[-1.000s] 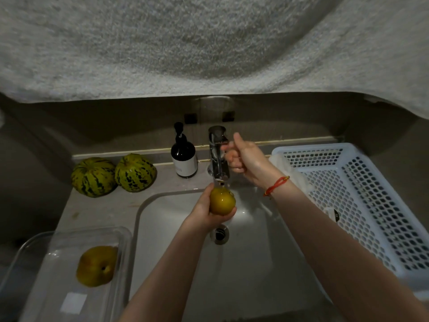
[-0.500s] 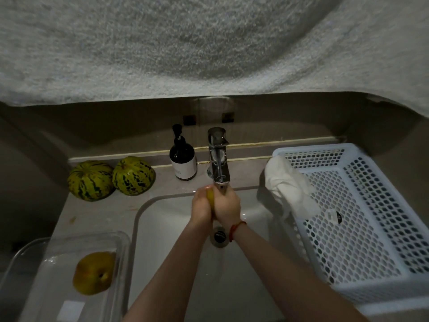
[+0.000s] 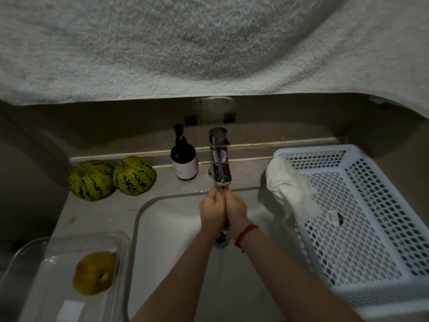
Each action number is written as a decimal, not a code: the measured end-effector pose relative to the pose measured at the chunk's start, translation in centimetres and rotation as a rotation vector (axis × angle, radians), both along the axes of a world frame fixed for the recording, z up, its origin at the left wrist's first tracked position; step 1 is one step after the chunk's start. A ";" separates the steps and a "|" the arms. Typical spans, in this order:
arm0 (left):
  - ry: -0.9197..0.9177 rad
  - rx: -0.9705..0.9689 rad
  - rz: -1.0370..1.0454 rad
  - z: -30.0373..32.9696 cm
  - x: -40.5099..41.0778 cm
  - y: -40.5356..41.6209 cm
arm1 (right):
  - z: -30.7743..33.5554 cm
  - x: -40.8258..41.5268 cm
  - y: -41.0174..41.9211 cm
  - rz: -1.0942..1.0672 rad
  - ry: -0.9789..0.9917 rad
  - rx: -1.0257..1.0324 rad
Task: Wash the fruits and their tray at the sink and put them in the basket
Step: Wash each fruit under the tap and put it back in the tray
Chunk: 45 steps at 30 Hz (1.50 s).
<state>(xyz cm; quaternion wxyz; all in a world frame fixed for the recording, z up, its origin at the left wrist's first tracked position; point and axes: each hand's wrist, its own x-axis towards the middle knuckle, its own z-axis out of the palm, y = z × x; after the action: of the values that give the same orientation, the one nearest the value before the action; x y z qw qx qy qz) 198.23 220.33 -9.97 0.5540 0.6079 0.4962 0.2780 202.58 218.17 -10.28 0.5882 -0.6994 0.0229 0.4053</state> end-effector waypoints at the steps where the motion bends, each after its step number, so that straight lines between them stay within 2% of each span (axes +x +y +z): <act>1: -0.060 -0.019 -0.002 0.0 -0.1 -0.1 | 0.0 0.4 -0.2 0.034 0.089 -0.034; 2: -0.120 -0.057 0.003 -0.2 -0.1 -0.1 | 0.2 0.8 -0.2 0.071 0.113 -0.070; 4: -0.203 -0.162 0.041 0.0 -0.1 -0.3 | 0.5 0.9 -0.1 0.118 0.002 -0.152; 6: -0.296 -0.299 0.103 0.6 0.0 -0.1 | 0.6 0.5 0.3 0.117 -0.268 -0.151; 9: -0.465 -0.660 0.180 2.4 0.0 0.4 | 0.7 -0.4 0.2 0.171 -0.604 -0.015; 11: -0.461 -0.885 0.210 3.6 -0.5 0.7 | 0.6 -0.6 -0.1 0.240 -0.679 0.057; 13: -0.427 -0.965 0.181 4.0 -1.0 1.1 | 0.5 -0.8 -0.2 0.293 -0.710 0.074; 15: -0.385 -0.953 0.133 4.2 -1.2 1.4 | 0.3 -1.1 -0.4 0.287 -0.686 0.085; 16: -0.338 -0.913 0.130 4.1 -1.0 1.4 | 0.4 -1.1 -0.6 0.252 -0.607 0.122; 19: -0.117 -0.552 0.137 3.7 -0.1 0.8 | 1.3 -0.7 -0.8 0.031 -0.161 0.282; 21: -0.154 -0.404 0.059 3.5 0.5 -0.4 | 1.8 -0.1 -0.8 -0.063 -0.002 0.268; 23: -0.214 -0.389 0.019 3.4 0.8 -1.2 | 1.8 0.6 -1.0 -0.093 0.118 0.206; 26: -0.261 -0.419 0.028 3.2 0.7 -1.1 | 2.1 1.8 -1.5 -0.010 0.423 0.146; 28: -0.227 -0.358 0.024 3.0 0.4 -0.7 | 2.5 1.6 -1.5 0.024 0.521 0.150; 30: -0.233 -0.322 0.021 2.7 -0.2 -0.4 | 1.6 1.2 -0.9 0.057 0.316 0.043; 32: -0.279 -0.357 0.049 2.8 -0.5 -0.3 | 1.0 0.6 -0.6 0.082 -0.066 -0.122; 35: -0.366 -0.553 0.178 3.0 -0.6 0.2 | 0.6 -0.2 -0.6 0.214 -0.457 -0.001; 37: -0.419 -0.769 0.221 3.4 -0.9 0.8 | 0.4 -0.8 -0.5 0.347 -0.600 0.102; 39: -0.443 -0.854 0.218 3.5 -1.3 1.4 | 0.0 -1.1 -0.3 0.432 -0.559 0.141; 41: -0.419 -0.876 0.219 3.3 -1.4 1.6 | 0.3 -1.0 -0.5 0.382 -0.313 0.188; 43: -0.344 -0.794 0.226 3.0 -1.1 1.2 | 0.5 -0.4 -0.7 0.272 -0.115 0.236; 45: -0.295 -0.637 0.184 2.6 -0.7 0.4 | 1.0 0.1 -0.6 0.209 -0.117 0.181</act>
<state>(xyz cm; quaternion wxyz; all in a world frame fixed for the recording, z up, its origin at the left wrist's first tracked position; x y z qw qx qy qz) 197.51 220.76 -7.39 0.7540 0.3109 0.5252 0.2428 202.70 217.56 -9.30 0.6040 -0.6644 -0.1209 0.4233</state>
